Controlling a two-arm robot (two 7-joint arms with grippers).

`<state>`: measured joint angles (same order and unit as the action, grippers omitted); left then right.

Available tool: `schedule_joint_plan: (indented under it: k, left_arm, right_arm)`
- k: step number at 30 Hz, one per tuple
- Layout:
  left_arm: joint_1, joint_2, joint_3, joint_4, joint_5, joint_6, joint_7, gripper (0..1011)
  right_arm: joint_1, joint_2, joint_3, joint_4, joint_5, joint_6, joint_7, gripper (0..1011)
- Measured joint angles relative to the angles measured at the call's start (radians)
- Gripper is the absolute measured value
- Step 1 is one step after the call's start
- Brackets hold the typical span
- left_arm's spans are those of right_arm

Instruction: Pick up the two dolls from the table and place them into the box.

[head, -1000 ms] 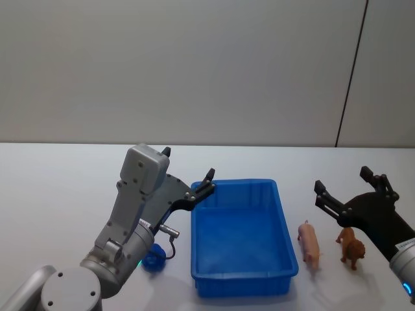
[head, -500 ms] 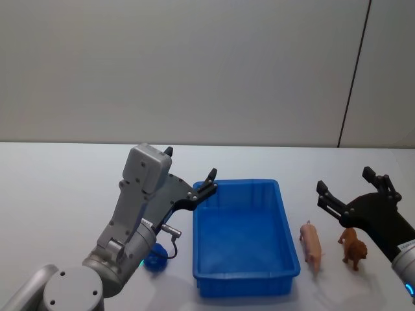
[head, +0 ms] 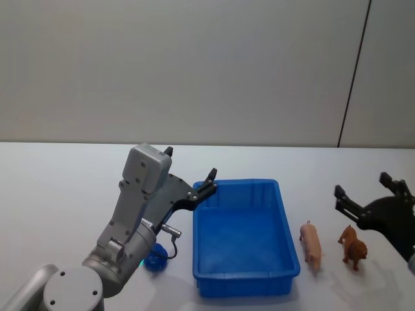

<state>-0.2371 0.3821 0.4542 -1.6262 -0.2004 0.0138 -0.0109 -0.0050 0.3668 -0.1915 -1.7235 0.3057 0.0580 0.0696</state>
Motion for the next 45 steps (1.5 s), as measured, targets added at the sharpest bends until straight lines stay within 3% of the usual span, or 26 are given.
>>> schedule_joint_plan:
  k: [12, 18, 30, 45]
  left_arm:
    - [0.000, 0.000, 0.000, 0.000, 0.000, 0.000, 0.000, 1003]
    - [0.000, 0.000, 0.000, 0.000, 0.000, 0.000, 0.000, 1003]
    - [0.000, 0.000, 0.000, 0.000, 0.000, 0.000, 0.000, 1003]
    - [0.000, 0.000, 0.000, 0.000, 0.000, 0.000, 0.000, 1003]
  right_arm:
    - [0.008, 0.029, 0.026, 0.064, 0.004, 0.075, 0.010, 1001]
    - [0.009, 0.035, 0.027, 0.096, -0.023, 0.126, 0.025, 1001]
    - [0.014, 0.028, 0.012, 0.142, -0.068, 0.184, 0.048, 1001]
    - [0.037, 0.006, 0.003, 0.198, -0.071, 0.208, 0.059, 1001]
